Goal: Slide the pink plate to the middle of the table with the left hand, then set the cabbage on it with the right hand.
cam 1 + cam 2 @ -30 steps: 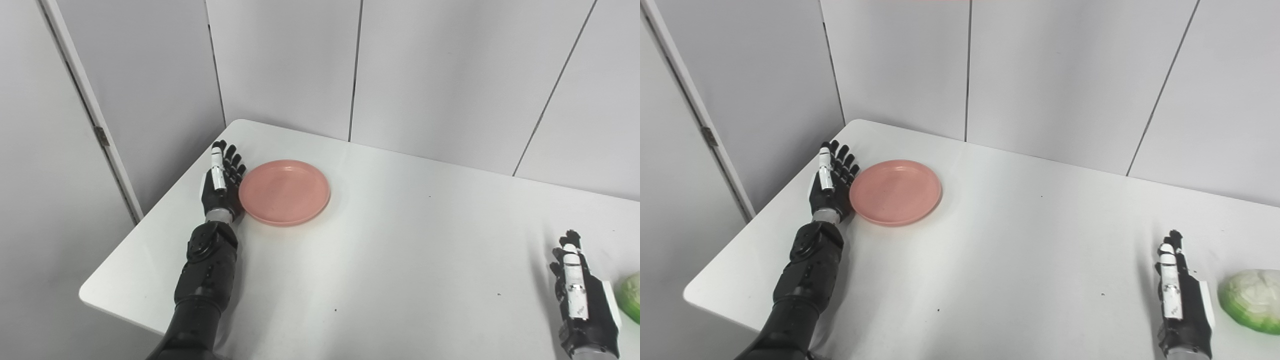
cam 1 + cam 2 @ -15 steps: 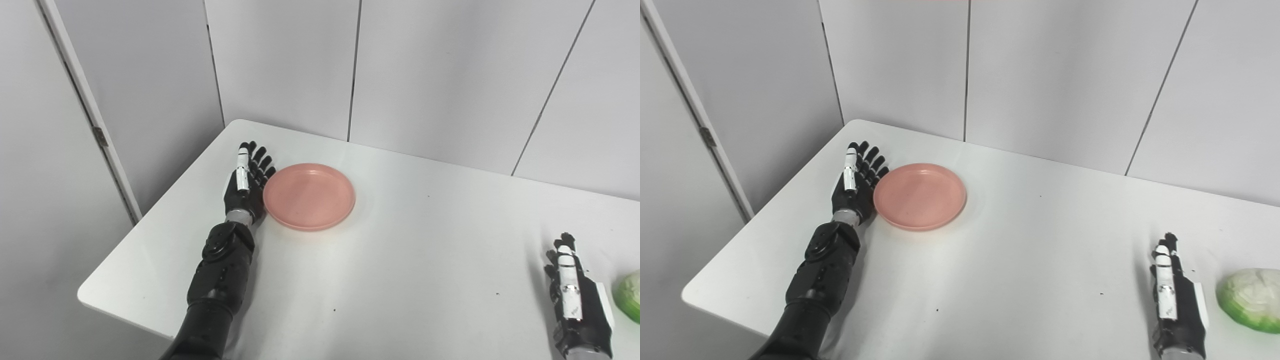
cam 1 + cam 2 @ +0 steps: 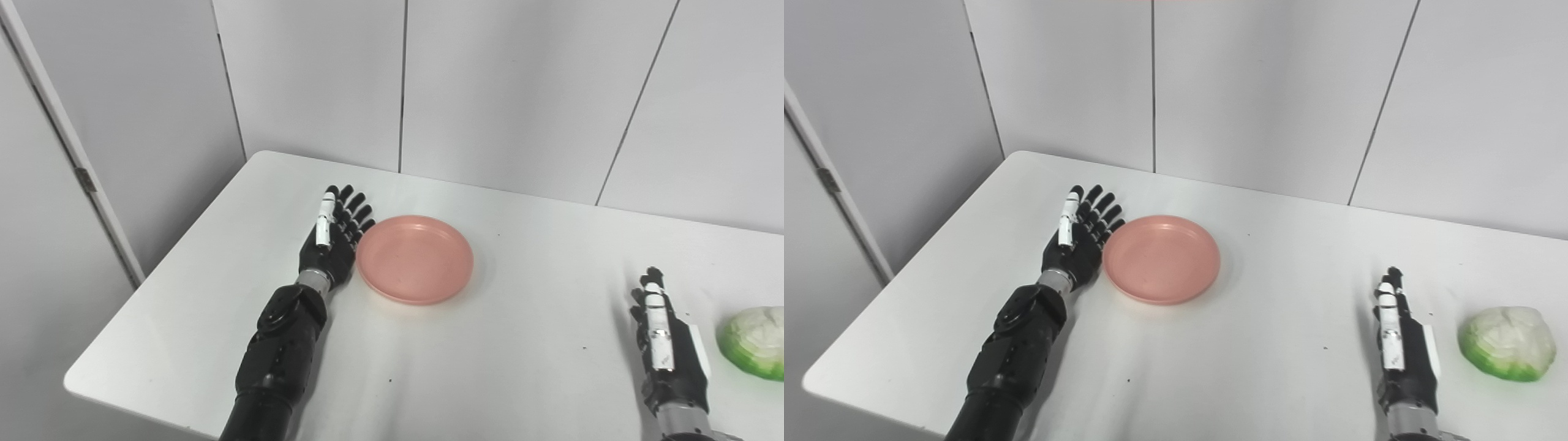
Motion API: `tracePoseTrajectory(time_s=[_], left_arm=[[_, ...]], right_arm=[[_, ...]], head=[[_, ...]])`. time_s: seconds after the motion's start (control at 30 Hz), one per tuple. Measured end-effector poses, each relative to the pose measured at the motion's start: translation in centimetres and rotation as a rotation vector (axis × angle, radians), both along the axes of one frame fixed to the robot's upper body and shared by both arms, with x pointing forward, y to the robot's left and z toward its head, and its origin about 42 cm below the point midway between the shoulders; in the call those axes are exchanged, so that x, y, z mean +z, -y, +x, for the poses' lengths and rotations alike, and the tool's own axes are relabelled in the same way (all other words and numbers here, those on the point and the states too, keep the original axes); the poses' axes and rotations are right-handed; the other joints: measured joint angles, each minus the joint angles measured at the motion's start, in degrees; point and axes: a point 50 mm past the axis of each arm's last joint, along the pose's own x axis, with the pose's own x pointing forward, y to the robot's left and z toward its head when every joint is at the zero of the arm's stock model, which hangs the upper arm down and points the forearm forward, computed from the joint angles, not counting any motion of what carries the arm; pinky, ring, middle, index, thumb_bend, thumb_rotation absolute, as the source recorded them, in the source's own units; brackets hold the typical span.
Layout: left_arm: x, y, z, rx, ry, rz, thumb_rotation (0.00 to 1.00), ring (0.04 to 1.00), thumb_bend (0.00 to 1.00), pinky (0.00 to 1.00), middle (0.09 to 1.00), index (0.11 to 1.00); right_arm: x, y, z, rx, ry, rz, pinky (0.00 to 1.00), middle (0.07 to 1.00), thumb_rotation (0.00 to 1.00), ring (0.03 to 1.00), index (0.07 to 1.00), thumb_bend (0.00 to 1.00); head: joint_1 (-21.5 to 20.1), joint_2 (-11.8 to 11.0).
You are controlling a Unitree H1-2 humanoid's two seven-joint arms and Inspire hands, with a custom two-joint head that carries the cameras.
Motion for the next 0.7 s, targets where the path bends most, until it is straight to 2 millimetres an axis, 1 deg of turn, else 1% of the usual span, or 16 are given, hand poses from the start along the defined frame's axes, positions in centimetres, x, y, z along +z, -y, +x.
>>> tracePoseTrajectory(time_s=[0.03, 0.17, 0.23, 0.37, 0.5, 0.6, 0.67, 0.7], left_arm=[[0.0, 0.6, -0.1, -0.019, -0.001, -0.006, 1.0, 0.96, 0.41, 0.95, 0.966, 0.951], [0.2, 2.6, -0.9, -0.079, -0.009, -0.018, 1.0, 0.94, 0.41, 0.93, 0.949, 0.936], [0.4, 3.8, -1.7, -0.107, -0.015, -0.013, 1.0, 0.94, 0.41, 0.93, 0.948, 0.935], [0.4, 5.5, -2.9, -0.169, -0.025, -0.006, 1.0, 0.935, 0.42, 0.92, 0.946, 0.933], [0.7, 6.5, -3.5, -0.219, -0.041, -0.001, 1.0, 0.927, 0.42, 0.91, 0.943, 0.931], [0.7, 6.9, -3.8, -0.244, -0.046, 0.002, 1.0, 0.931, 0.43, 0.92, 0.945, 0.938], [0.7, 7.1, -4.0, -0.265, -0.048, 0.003, 1.0, 0.934, 0.43, 0.93, 0.948, 0.941], [0.7, 7.2, -4.1, -0.274, -0.047, 0.003, 1.0, 0.936, 0.43, 0.93, 0.949, 0.941]], right_arm=[[0.0, -0.1, 0.0, 0.0, -0.001, 0.001, 1.0, 0.976, 1.0, 0.968, 0.971, 0.16], [-0.2, -0.4, -0.1, -0.01, -0.004, 0.003, 1.0, 0.967, 1.0, 0.958, 0.965, 0.16], [-0.2, -0.6, -0.2, -0.019, -0.004, -0.001, 1.0, 0.964, 1.0, 0.955, 0.963, 0.17], [-0.2, -1.0, -0.2, -0.018, -0.004, -0.019, 0.99, 0.961, 1.0, 0.947, 0.96, 0.17], [-0.3, -1.3, -0.2, -0.011, -0.005, -0.038, 0.99, 0.962, 1.0, 0.95, 0.961, 0.17], [-0.3, -1.7, -0.3, -0.01, -0.006, -0.031, 0.99, 0.961, 1.0, 0.948, 0.957, 0.18], [-0.4, -1.9, -0.3, -0.016, -0.007, -0.031, 0.98, 0.96, 1.0, 0.948, 0.956, 0.18], [-0.4, -2.0, -0.3, -0.019, -0.007, -0.039, 0.97, 0.955, 1.0, 0.943, 0.951, 0.18]], head=[[0.0, 0.0], [-2.6, 0.6], [-2.6, 0.6], [-4.9, 1.0], [-6.0, 1.1], [-8.1, 1.3], [-8.2, 1.3], [-8.9, 1.4]])
